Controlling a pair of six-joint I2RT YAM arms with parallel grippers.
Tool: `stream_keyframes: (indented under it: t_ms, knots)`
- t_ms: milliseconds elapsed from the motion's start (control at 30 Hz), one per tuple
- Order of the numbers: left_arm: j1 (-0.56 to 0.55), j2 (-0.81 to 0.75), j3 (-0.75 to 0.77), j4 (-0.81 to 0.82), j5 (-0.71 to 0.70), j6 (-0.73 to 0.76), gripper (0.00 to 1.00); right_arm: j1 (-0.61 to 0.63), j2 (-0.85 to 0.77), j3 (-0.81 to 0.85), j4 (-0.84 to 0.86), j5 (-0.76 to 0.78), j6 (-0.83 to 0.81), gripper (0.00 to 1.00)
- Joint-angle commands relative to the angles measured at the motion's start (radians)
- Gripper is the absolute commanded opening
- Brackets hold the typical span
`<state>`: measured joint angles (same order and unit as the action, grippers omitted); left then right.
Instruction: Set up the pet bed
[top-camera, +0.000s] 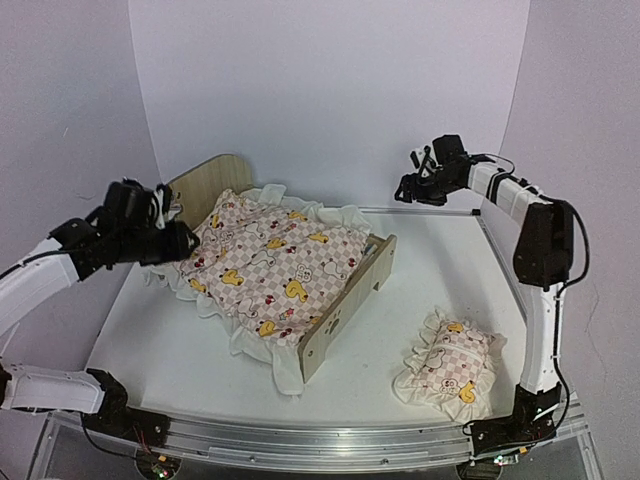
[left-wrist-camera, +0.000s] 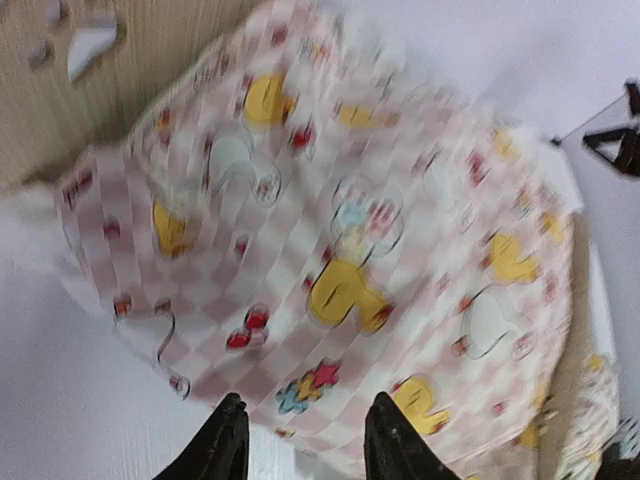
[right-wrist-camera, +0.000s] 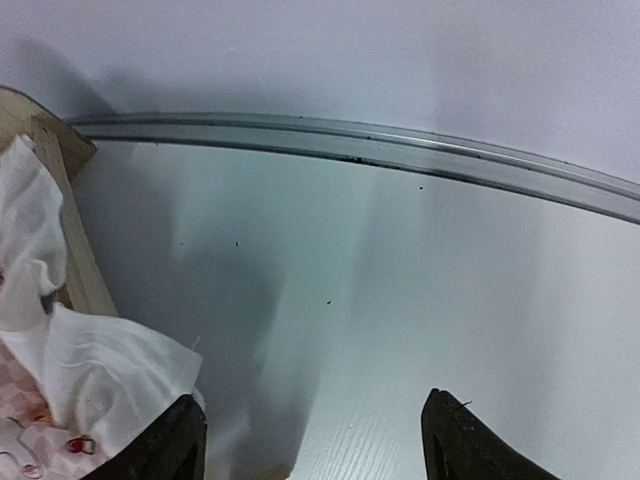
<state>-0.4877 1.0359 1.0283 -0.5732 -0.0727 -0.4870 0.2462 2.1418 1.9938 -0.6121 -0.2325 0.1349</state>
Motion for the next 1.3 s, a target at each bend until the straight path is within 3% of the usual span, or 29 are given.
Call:
stream_keyframes:
  t_ms: [0,133,367,633,800,1033,1267]
  knots:
    - [-0.081,-0.018,-0.201,-0.017,-0.114,-0.194,0.33,0.007,0.121,0.215,-0.142,-0.128,-0.205,0.7]
    - [-0.143,0.016,-0.297,0.006,-0.17,-0.272,0.12,0.013,0.193,0.271,-0.151,-0.224,-0.218,0.62]
    - [-0.143,0.217,-0.333,0.295,-0.074,-0.303,0.0,0.051,0.2,0.188,-0.145,-0.28,-0.258,0.57]
    - [-0.136,0.418,-0.222,0.383,-0.081,-0.224,0.0,0.107,0.138,0.004,-0.126,-0.288,-0.26,0.5]
    - [-0.136,0.481,-0.157,0.382,-0.109,-0.159,0.0,0.139,-0.011,-0.263,-0.018,-0.284,-0.192,0.45]
    - [-0.119,0.648,0.055,0.337,-0.083,0.025,0.0,0.264,-0.317,-0.723,0.226,-0.198,0.083,0.46]
    - [-0.058,0.856,0.333,0.283,-0.078,0.198,0.0,0.601,-0.562,-1.026,0.555,0.081,0.544,0.5]
